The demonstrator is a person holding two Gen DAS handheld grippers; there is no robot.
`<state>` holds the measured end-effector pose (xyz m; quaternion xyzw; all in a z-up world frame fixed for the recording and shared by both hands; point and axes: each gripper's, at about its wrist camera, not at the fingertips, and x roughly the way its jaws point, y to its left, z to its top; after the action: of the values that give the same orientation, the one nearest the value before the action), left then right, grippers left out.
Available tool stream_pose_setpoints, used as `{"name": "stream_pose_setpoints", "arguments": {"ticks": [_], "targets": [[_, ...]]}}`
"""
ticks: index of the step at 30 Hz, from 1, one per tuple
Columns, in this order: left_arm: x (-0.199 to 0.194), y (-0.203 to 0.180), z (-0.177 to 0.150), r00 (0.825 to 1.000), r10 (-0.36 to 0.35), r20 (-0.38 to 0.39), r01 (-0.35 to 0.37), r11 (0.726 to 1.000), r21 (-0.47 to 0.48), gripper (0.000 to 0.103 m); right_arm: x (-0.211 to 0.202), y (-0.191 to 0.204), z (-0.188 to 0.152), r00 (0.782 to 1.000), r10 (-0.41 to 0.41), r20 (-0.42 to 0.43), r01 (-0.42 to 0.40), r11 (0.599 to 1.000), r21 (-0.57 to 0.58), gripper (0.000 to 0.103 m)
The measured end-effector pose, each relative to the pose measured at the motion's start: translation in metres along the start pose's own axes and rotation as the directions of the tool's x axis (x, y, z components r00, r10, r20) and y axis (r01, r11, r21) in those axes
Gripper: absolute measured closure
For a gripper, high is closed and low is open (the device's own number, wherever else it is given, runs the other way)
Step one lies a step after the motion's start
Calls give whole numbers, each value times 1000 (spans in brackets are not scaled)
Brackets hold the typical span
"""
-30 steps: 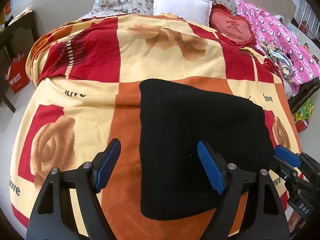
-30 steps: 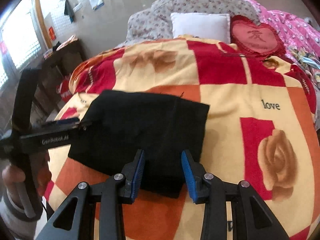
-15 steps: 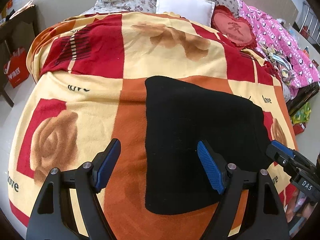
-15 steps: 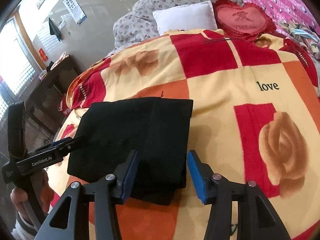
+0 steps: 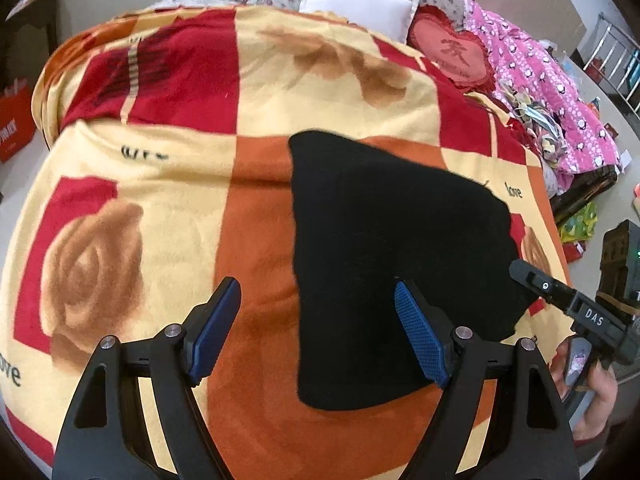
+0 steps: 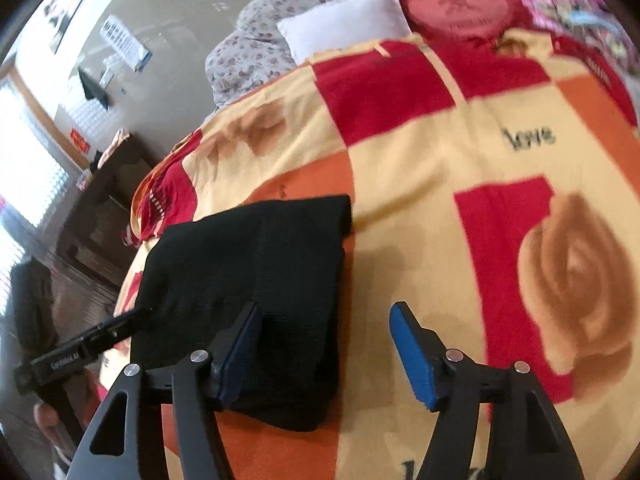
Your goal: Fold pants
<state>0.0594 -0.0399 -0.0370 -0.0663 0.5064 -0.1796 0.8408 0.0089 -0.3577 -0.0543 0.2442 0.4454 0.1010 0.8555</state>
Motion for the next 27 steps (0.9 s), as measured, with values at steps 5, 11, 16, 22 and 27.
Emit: {"name": "stream_pose_setpoints", "arguments": {"ticks": [5,11,16,22,27], "targets": [[13,9,1,994,-105,-38,102,992,-77,23,20,-2,-3,986,159,-56,-156,986,55,37],[22,-8,1,989,-139,-55,137,990,-37,23,26,29,-6,995,102,-23,-103,991,-80,44],[15,-23,10,989,-143,-31,143,989,21,28,10,56,7,995,85,46,-75,980,-185,59],[8,-21,49,993,-110,41,109,994,31,29,19,75,44,992,85,91,-62,971,-230,59],[38,-1,67,999,-42,-1,42,999,-3,29,69,73,65,999,33,43,-22,973,-229,58]]}}
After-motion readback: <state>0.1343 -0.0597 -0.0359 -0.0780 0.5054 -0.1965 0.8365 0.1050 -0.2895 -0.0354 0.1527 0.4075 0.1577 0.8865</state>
